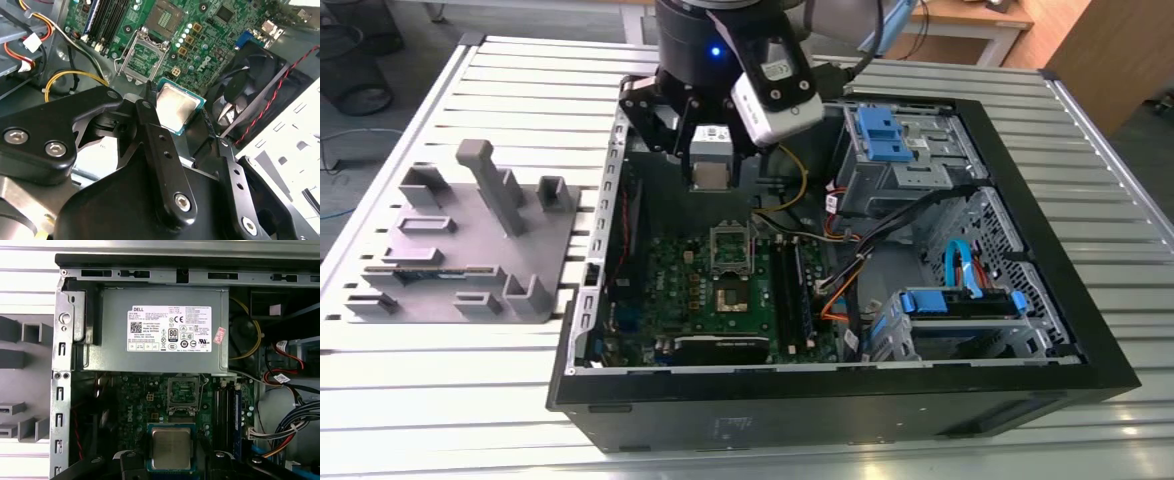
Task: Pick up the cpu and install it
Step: 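Pick up the cpu and move it towards the insertion slot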
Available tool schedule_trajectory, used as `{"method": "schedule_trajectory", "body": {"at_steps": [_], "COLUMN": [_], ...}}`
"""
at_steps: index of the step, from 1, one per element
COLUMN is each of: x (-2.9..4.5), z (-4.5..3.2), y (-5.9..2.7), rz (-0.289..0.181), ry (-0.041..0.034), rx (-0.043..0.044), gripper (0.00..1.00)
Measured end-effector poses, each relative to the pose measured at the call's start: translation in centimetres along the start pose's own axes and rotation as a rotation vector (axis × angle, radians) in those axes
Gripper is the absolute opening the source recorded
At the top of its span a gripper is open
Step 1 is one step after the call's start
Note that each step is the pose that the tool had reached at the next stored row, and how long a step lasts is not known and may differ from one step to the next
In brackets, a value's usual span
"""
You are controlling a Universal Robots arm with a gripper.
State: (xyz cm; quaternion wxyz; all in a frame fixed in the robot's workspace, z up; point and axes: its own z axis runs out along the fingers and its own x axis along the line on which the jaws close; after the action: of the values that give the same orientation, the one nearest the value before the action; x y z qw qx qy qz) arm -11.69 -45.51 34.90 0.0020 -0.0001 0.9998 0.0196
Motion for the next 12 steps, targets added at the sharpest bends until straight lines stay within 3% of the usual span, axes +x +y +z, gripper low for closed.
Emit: {"method": "schedule_trajectory", "body": {"at_steps": [12], "x": [-0.16], "z": [0.49], "y": [-0.39], "rz": [0.000], "ry": [0.0000], "rx": [-0.0001], "gripper": [0.47]}}
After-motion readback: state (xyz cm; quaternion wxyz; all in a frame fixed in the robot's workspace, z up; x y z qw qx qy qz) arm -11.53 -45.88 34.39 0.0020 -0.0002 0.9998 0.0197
